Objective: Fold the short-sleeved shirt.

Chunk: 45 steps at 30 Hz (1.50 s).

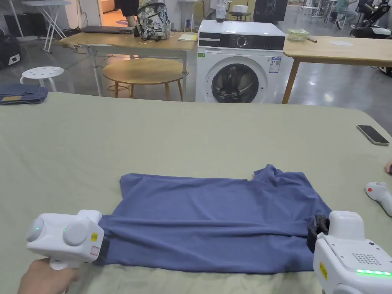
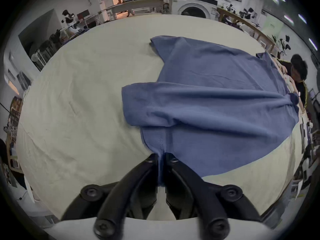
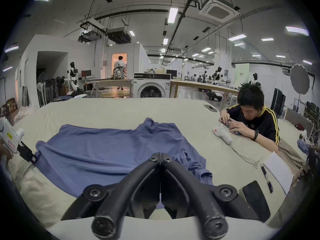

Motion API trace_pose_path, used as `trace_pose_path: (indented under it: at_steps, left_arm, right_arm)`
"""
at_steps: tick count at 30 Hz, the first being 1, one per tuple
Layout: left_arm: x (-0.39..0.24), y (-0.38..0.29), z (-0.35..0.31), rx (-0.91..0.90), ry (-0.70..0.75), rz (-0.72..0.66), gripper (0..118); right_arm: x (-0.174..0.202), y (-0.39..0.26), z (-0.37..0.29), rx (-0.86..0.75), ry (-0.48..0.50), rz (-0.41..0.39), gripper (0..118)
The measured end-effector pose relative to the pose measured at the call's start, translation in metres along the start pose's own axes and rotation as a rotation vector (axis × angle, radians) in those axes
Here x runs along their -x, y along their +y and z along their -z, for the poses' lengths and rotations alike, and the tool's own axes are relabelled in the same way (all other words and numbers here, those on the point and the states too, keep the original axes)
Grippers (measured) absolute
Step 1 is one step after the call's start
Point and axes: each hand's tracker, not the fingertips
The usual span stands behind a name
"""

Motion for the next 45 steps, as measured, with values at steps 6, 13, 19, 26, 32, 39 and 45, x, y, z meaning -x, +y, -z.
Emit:
trace_pose_path:
  at_steps: [6, 13, 19, 26, 32, 39, 45]
  left_arm:
    - [0.012, -0.009, -0.029, -0.096, -0.036, -0.019, 2]
    - [0.011, -0.021, -0.054, -0.159, -0.049, -0.018, 2]
    - [0.004, -0.026, -0.056, -0.160, -0.044, -0.013, 2]
    - [0.005, -0.021, -0.059, -0.170, -0.040, -0.006, 2]
    - [0.006, -0.010, -0.085, -0.218, -0.048, 0.015, 1]
    - [0.023, -0.018, -0.120, -0.258, -0.042, 0.017, 1]
    - [0.040, -0.065, -0.127, -0.225, -0.025, 0.005, 1]
  right_arm:
    - [-0.042, 0.013, 0.017, 0.170, -0.005, 0.023, 0]
    - [-0.088, -0.008, 0.080, 0.488, 0.032, -0.016, 81]
    - [-0.090, -0.040, 0.102, 0.585, 0.037, -0.028, 80]
    - [-0.074, -0.022, 0.080, 0.571, 0.095, -0.024, 11]
    - [-0.080, 0.008, 0.057, 0.486, 0.108, 0.008, 9]
    - [-0.070, 0.037, 0.003, 0.460, 0.107, -0.053, 9]
    - [-0.070, 0.006, -0.038, 0.524, 0.121, -0.036, 9]
